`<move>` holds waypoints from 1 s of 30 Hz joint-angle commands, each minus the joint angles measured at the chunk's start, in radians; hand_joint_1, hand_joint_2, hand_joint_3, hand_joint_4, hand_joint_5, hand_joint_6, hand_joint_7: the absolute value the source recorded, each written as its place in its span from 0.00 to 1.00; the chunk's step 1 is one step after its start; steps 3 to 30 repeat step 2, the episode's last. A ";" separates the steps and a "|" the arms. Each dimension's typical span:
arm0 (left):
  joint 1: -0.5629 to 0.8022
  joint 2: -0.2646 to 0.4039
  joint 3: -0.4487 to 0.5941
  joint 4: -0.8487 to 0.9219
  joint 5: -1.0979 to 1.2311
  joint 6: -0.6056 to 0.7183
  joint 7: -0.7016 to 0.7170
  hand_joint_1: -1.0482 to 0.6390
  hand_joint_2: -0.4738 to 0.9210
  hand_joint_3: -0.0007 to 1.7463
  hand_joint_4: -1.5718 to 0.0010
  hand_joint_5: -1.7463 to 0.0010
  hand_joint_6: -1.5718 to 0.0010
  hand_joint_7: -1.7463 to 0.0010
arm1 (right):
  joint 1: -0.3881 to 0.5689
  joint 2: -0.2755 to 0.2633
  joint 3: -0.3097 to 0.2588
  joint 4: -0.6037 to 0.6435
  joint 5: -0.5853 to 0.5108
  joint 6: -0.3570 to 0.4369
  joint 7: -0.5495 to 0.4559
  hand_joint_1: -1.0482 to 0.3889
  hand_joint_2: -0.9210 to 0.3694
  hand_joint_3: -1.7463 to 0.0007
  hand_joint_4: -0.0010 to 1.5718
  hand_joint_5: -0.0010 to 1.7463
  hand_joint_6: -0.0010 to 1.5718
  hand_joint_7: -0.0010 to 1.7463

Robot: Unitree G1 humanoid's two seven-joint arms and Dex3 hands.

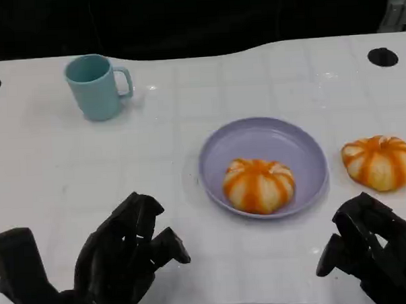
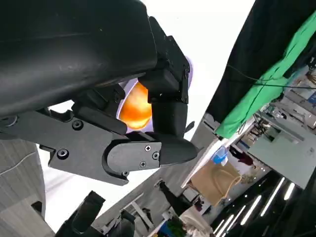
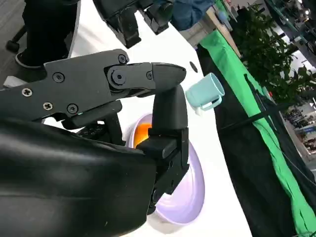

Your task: Grasp the bread from the table and place it into the plate.

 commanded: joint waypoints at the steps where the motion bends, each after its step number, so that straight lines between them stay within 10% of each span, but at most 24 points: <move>1: 0.000 0.020 0.002 0.013 -0.002 -0.022 -0.023 0.29 1.00 0.26 0.42 0.00 0.58 0.00 | -0.014 -0.015 -0.015 0.008 -0.001 -0.013 0.006 0.36 0.00 0.85 0.40 1.00 0.31 0.93; 30: 0.000 0.021 0.002 0.013 -0.002 -0.023 -0.023 0.29 1.00 0.26 0.42 0.00 0.58 0.00 | -0.014 -0.016 -0.015 0.008 -0.001 -0.014 0.006 0.36 0.00 0.85 0.40 1.00 0.31 0.93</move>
